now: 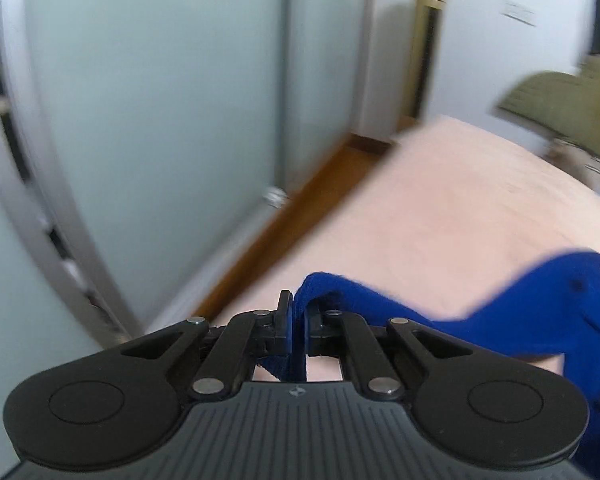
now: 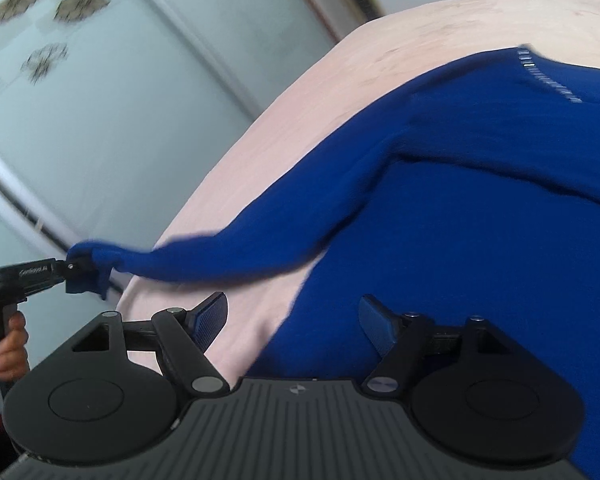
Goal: Fold small clothes
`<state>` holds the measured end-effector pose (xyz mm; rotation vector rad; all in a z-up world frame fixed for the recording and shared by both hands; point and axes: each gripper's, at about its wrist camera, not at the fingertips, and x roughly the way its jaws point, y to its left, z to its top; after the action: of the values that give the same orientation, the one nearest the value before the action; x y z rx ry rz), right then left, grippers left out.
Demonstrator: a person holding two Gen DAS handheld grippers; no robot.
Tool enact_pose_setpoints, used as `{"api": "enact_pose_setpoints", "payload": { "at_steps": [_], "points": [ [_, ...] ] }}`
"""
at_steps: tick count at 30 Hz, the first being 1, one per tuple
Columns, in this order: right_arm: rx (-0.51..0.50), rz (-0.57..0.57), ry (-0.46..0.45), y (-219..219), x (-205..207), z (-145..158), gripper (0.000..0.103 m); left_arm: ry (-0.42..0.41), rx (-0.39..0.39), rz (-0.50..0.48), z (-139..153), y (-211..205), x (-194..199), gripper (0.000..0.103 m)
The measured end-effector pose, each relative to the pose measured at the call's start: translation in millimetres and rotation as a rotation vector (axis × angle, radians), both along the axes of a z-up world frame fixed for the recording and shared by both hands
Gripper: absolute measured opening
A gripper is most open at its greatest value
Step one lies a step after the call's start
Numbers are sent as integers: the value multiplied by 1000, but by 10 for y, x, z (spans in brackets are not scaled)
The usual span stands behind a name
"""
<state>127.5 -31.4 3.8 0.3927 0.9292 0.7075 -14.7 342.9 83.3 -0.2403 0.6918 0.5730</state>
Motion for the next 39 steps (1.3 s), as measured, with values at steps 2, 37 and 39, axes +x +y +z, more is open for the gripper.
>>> {"api": "enact_pose_setpoints", "payload": {
  "at_steps": [2,37,39],
  "points": [
    [17,-39,-1,-141,17,-6,77,-32,11,-40,104,-124,93,5],
    [87,-652,-14,-2348,-43,-426,81,46,-15,-1111,-487,-3616,1089,92],
    [70,-639,-22,-2324,-63,-415,81,-1,6,-1168,-390,-3533,954,92]
  ]
}}
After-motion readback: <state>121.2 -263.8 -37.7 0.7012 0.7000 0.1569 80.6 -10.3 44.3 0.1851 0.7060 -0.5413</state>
